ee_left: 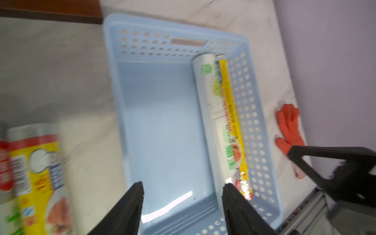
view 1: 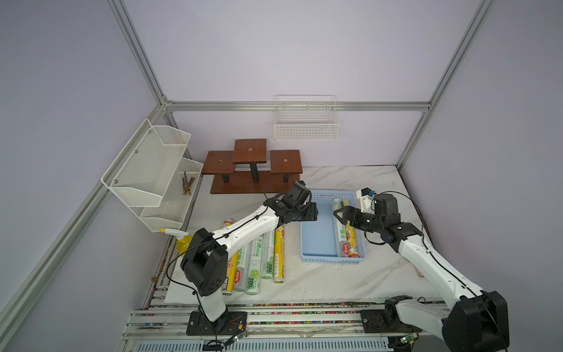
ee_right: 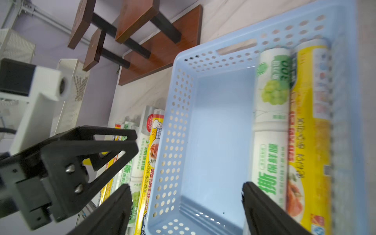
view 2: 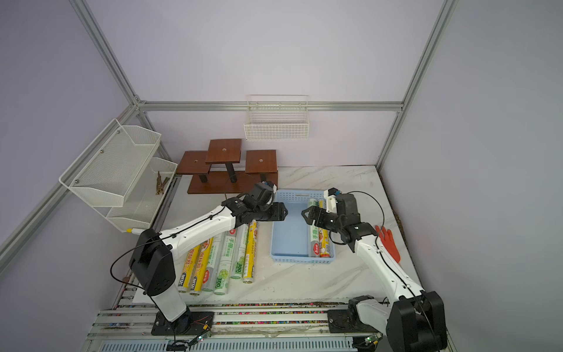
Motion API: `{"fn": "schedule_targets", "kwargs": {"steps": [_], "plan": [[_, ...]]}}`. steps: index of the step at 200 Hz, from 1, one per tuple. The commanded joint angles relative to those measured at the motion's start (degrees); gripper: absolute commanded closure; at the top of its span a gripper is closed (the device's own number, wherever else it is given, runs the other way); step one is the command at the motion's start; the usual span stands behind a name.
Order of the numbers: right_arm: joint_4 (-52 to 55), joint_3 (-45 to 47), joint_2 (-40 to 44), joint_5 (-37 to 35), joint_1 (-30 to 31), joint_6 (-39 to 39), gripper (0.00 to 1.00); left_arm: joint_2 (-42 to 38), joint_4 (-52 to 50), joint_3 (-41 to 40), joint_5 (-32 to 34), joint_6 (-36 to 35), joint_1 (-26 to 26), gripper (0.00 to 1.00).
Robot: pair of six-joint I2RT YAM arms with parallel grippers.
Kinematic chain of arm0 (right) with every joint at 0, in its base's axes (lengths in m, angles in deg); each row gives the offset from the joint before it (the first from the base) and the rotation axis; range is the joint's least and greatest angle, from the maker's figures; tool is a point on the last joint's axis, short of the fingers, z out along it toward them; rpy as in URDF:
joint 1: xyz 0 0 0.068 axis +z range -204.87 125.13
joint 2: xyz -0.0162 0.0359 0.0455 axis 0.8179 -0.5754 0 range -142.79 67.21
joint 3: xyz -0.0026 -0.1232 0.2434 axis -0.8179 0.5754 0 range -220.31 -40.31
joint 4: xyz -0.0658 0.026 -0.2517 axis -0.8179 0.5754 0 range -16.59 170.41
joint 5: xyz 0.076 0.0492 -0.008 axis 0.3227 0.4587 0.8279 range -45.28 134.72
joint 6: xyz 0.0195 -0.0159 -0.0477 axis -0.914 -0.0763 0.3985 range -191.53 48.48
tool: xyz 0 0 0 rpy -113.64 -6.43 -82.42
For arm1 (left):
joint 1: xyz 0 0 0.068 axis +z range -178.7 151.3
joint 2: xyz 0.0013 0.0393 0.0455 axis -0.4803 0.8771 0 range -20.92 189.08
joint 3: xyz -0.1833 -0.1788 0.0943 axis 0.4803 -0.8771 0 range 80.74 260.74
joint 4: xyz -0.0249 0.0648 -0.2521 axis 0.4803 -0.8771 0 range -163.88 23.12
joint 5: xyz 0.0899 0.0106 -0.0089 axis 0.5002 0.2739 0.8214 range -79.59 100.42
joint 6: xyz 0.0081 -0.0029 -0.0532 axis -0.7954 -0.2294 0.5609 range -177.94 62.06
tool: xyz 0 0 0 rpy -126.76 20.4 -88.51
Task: Put the plastic wrap into the basket
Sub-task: Place the plastic wrap in the basket, then pick up the plastic wrap from the center of the board.
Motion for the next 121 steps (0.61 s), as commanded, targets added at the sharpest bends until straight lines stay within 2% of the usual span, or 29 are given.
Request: {"fn": "schedule_targets", "kwargs": {"steps": [1,28,61,94,105,121], "plan": [[-0.2,-2.0,-2.1,-7.1,6.1,-0.1,0.11,-4.2,-7.1,-5.3,7.0,-2.4,1.5,0.38],[-0.5,-4.4,-5.3,-12.4,13.2,-0.5,0.11,-8.3,-9.3,-11.0,10.5,-1.2,2.5,0.40],[-1.0,-7.4,-9.7,-16.0,19.3,-1.2,0.11,-10.5,-10.6,-14.6,10.7,-0.7,3.4,0.44],[-0.9,-9.9,-13.1,-17.5,22.7,-1.0,0.11,-10.4,-13.7,-15.4,13.7,0.1,3.5,0.47],[-1.0,-10.2,-13.7,-17.4,23.4,-1.0,0.11,-9.7,-14.1,-15.6,14.3,0.2,3.7,0.52],[-1.3,-10.4,-14.6,-17.3,23.9,-1.1,0.11,-8.3,-14.4,-15.2,14.4,0.0,3.9,0.54]]}}
